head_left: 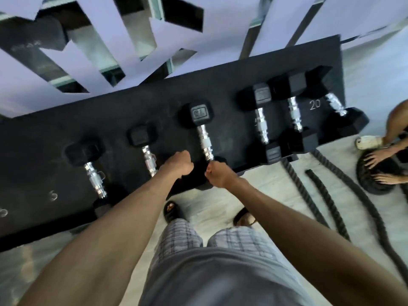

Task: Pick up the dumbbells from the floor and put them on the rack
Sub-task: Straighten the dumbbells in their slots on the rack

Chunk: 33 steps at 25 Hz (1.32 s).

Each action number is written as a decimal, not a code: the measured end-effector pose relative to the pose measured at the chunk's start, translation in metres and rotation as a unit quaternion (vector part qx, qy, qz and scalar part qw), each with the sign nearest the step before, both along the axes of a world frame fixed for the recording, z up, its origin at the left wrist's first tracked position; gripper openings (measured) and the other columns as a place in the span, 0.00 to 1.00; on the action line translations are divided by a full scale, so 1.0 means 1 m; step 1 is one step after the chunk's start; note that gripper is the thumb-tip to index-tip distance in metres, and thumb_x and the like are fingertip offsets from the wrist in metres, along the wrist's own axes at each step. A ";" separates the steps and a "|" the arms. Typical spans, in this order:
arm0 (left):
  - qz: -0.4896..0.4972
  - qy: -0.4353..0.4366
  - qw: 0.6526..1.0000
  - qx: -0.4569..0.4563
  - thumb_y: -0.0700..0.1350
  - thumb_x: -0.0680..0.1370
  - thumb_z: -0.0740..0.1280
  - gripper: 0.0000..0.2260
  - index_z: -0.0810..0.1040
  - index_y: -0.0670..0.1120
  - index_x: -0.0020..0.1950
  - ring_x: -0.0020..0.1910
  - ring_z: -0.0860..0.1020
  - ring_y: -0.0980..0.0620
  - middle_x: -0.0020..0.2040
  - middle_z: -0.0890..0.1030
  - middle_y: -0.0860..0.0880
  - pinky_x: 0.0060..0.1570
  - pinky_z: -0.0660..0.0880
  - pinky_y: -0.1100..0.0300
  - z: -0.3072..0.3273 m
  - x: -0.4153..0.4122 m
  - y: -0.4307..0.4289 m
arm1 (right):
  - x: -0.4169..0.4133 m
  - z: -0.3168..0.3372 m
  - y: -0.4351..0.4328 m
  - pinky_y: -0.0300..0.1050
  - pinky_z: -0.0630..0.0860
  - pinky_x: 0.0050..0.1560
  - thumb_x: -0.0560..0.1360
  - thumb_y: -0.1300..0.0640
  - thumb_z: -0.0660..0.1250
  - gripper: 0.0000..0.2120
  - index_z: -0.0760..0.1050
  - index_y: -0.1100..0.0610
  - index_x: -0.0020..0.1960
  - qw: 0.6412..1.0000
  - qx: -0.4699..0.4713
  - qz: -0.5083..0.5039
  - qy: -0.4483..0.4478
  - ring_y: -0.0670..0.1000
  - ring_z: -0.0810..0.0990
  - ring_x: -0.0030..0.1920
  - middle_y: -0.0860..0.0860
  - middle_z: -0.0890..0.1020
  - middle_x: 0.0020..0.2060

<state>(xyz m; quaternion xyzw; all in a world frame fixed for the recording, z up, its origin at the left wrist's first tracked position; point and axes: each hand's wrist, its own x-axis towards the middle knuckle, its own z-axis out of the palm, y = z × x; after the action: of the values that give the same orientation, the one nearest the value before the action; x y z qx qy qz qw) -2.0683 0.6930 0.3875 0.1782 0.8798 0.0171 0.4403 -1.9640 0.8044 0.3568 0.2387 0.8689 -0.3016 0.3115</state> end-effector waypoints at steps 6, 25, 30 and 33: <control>-0.078 -0.052 0.994 0.052 0.47 0.78 0.59 0.12 0.77 0.41 0.43 0.37 0.84 0.43 0.39 0.83 0.42 0.42 0.83 0.50 0.012 0.087 0.162 | 0.089 0.020 0.166 0.49 0.73 0.51 0.78 0.58 0.58 0.13 0.77 0.65 0.55 1.000 0.011 -0.014 -0.004 0.64 0.79 0.57 0.62 0.81 0.55; 0.087 -0.118 0.977 0.153 0.43 0.79 0.60 0.09 0.78 0.40 0.49 0.40 0.81 0.45 0.45 0.83 0.42 0.39 0.77 0.57 -0.002 0.098 0.454 | 0.112 0.026 0.436 0.48 0.75 0.45 0.78 0.56 0.58 0.12 0.76 0.62 0.52 0.993 0.053 -0.105 0.001 0.63 0.81 0.51 0.60 0.83 0.50; 0.429 -0.264 0.833 0.229 0.42 0.79 0.65 0.15 0.75 0.36 0.62 0.50 0.80 0.45 0.52 0.80 0.40 0.54 0.77 0.52 -0.015 0.090 0.502 | 0.089 0.035 0.484 0.52 0.75 0.54 0.76 0.58 0.60 0.14 0.72 0.62 0.60 0.978 0.123 -0.162 0.035 0.63 0.78 0.58 0.62 0.80 0.56; 0.527 -0.299 0.756 0.247 0.43 0.77 0.68 0.18 0.75 0.37 0.65 0.58 0.80 0.44 0.58 0.80 0.40 0.61 0.74 0.52 -0.020 0.094 0.533 | 0.088 0.032 0.512 0.55 0.70 0.62 0.75 0.56 0.64 0.19 0.67 0.61 0.64 0.974 0.187 -0.119 0.041 0.63 0.71 0.64 0.61 0.75 0.62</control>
<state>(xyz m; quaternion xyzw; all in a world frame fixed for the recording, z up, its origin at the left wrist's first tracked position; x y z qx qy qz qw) -1.9741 1.2261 0.3672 -0.2257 0.6232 0.5158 0.5428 -1.8763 1.3168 0.3885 0.3824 0.8872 -0.1779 0.1873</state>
